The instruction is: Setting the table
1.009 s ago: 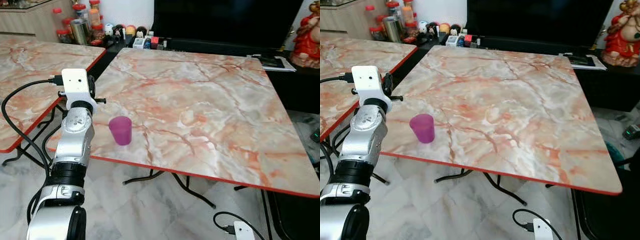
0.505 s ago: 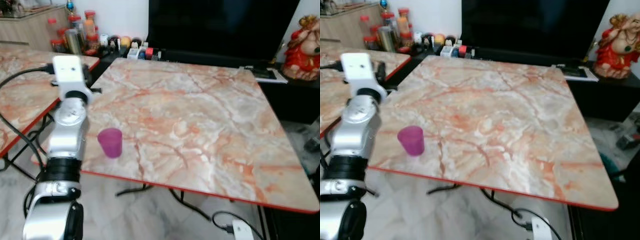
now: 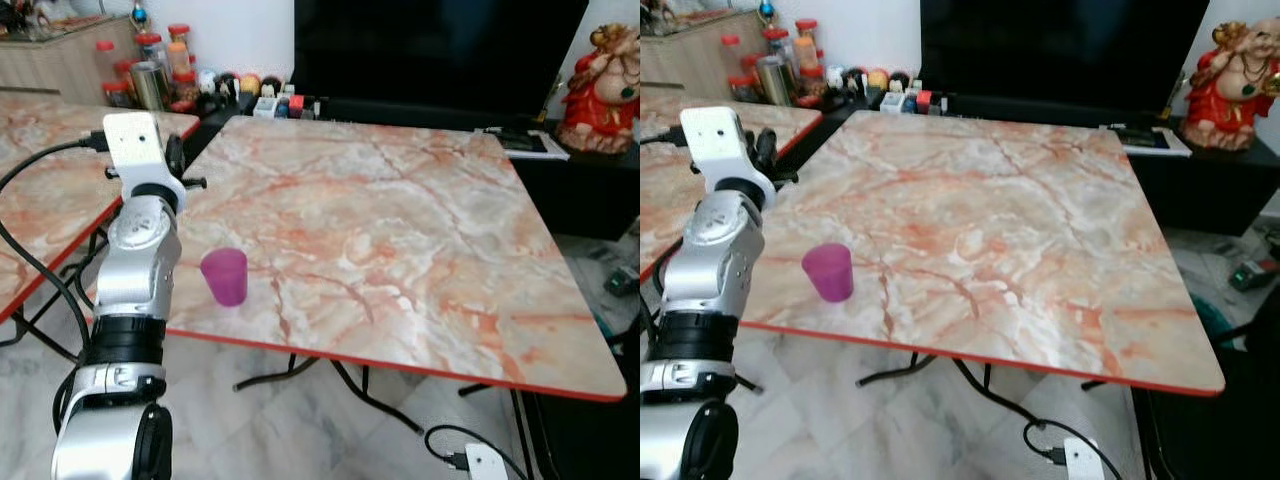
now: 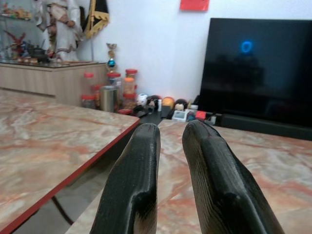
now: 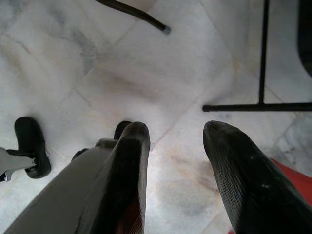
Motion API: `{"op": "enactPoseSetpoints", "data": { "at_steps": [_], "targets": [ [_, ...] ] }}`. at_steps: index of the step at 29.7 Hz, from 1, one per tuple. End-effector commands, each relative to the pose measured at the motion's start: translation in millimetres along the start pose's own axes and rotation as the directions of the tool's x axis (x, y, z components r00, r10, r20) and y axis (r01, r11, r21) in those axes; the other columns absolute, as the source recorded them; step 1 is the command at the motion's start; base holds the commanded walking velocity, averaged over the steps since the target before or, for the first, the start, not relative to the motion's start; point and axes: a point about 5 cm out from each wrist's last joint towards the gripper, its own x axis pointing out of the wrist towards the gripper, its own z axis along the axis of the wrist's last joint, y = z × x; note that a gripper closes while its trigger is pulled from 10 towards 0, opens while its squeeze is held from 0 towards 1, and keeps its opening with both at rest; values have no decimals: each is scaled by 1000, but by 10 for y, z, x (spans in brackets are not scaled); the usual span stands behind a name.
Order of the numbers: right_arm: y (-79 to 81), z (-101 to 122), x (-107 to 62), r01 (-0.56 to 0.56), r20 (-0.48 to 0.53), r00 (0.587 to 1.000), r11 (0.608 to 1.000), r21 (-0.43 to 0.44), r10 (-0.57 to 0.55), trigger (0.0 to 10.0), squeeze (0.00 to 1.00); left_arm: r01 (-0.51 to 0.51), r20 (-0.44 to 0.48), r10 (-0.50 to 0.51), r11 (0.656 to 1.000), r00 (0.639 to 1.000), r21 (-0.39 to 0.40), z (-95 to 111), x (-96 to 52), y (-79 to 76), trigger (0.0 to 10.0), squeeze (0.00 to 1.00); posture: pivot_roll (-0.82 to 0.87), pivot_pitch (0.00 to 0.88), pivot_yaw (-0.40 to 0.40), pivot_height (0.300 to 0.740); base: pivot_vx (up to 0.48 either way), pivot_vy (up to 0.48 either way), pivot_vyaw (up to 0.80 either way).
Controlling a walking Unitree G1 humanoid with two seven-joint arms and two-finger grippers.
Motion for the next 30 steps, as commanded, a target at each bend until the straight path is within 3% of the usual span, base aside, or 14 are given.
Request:
{"op": "enactPoseSetpoints", "data": {
  "at_steps": [1,19,30],
  "targets": [
    [-21,23,0,4,3,1000,1000,1,-4,10000,0,6,19,-6,1000,1000,4,86,7,-19,10000,0,33,0,-33,740,289,0,0],
    [-13,25,1,0,2,1000,1000,-1,0,10000,0,27,52,-28,999,998,19,215,20,-59,10000,0,34,0,-31,740,285,0,0],
    [-10,26,1,-5,1,1000,1000,-2,5,10000,0,83,68,-82,997,994,-1,310,24,-136,10000,0,33,0,-31,740,0,0,0]
  ]
}}
